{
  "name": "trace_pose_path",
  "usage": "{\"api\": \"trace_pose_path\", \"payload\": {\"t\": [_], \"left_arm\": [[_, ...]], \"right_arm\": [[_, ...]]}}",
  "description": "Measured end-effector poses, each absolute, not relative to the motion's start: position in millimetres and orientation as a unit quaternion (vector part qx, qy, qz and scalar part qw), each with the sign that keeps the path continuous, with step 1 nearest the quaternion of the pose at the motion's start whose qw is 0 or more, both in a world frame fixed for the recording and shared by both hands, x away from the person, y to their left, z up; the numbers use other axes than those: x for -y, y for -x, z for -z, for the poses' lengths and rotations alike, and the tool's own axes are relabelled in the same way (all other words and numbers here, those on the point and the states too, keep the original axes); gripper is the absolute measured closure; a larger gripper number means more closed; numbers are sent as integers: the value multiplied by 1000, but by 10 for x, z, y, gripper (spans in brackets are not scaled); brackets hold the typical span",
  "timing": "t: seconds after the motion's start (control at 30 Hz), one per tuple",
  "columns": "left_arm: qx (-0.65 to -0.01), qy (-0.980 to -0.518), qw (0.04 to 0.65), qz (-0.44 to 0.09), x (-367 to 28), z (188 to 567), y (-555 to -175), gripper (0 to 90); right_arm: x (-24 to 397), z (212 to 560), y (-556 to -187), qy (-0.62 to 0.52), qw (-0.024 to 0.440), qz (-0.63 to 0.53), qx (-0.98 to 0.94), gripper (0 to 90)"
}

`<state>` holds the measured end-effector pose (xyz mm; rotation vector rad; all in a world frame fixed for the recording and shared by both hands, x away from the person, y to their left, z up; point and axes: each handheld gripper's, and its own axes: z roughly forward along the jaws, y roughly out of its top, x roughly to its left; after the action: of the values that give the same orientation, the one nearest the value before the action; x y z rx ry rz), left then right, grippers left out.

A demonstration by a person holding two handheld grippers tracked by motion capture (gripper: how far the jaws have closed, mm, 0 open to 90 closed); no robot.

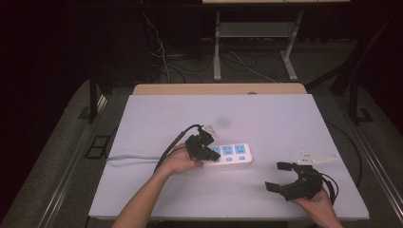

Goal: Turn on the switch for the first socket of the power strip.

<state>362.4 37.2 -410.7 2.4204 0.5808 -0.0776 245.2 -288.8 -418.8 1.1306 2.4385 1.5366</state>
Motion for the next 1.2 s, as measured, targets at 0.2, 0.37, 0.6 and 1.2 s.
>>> {"api": "trace_pose_path", "payload": {"t": [0.2,0.37,0.6,1.2], "left_arm": [[-218,-923,315,28,-384,4080,-3636,894],[-217,-921,324,23,-401,4025,-3638,894],[-219,-917,332,10,-422,3904,-3652,893],[-236,-905,354,-19,-628,3652,-3618,892]], "right_arm": [[2899,4186,-2455,-364,24,-499,-786,3],[2900,4186,-2455,-364,24,-499,-786,2],[2902,4185,-2453,-365,26,-500,-785,3],[2910,4176,-2447,-367,25,-502,-783,3]]}}
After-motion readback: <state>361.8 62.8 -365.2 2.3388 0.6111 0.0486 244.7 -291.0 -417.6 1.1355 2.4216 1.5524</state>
